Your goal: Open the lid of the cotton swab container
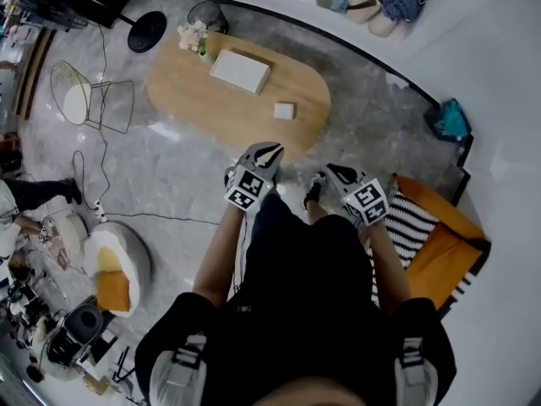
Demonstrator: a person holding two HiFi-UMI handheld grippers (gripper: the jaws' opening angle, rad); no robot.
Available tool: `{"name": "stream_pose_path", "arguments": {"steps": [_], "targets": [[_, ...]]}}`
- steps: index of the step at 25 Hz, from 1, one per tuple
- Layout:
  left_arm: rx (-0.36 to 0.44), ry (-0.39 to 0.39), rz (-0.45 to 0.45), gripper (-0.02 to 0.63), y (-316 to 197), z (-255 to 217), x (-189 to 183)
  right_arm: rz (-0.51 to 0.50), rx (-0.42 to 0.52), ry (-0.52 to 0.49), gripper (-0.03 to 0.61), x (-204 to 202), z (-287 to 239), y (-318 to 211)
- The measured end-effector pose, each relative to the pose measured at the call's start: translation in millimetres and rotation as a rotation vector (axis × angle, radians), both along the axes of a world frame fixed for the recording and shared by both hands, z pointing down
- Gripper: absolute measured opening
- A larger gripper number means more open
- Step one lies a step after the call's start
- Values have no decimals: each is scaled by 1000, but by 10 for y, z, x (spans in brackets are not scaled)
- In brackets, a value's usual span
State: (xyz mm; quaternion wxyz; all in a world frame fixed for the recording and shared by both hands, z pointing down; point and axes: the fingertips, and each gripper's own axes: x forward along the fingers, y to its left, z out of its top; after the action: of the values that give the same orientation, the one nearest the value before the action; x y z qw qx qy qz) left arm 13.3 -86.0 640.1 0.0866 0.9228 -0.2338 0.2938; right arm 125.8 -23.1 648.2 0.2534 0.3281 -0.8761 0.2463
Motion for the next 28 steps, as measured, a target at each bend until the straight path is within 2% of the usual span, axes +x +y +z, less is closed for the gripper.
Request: {"name": "stream_pose_path", "arguments": {"steps": [5,12,16,22,28], "targets": [[-9,-62,48,30,-438,427,-200,65,-25,4,-3,-149,197,-324],[-30,-170,144,67,-653,1158,-228,65,-49,25,-3,-320,396,-662],[-69,-209,130,119,-807,1621,-339,79,-75,7,-3,-495,578,-756],[-98,-266,141,124,-1046,2291,-191,74,-147,3,-3,-500,938,-785],[-60,-376,199,149,-1136,2902,-90,75,-181,-3,-3,-484,1229,-747]]}}
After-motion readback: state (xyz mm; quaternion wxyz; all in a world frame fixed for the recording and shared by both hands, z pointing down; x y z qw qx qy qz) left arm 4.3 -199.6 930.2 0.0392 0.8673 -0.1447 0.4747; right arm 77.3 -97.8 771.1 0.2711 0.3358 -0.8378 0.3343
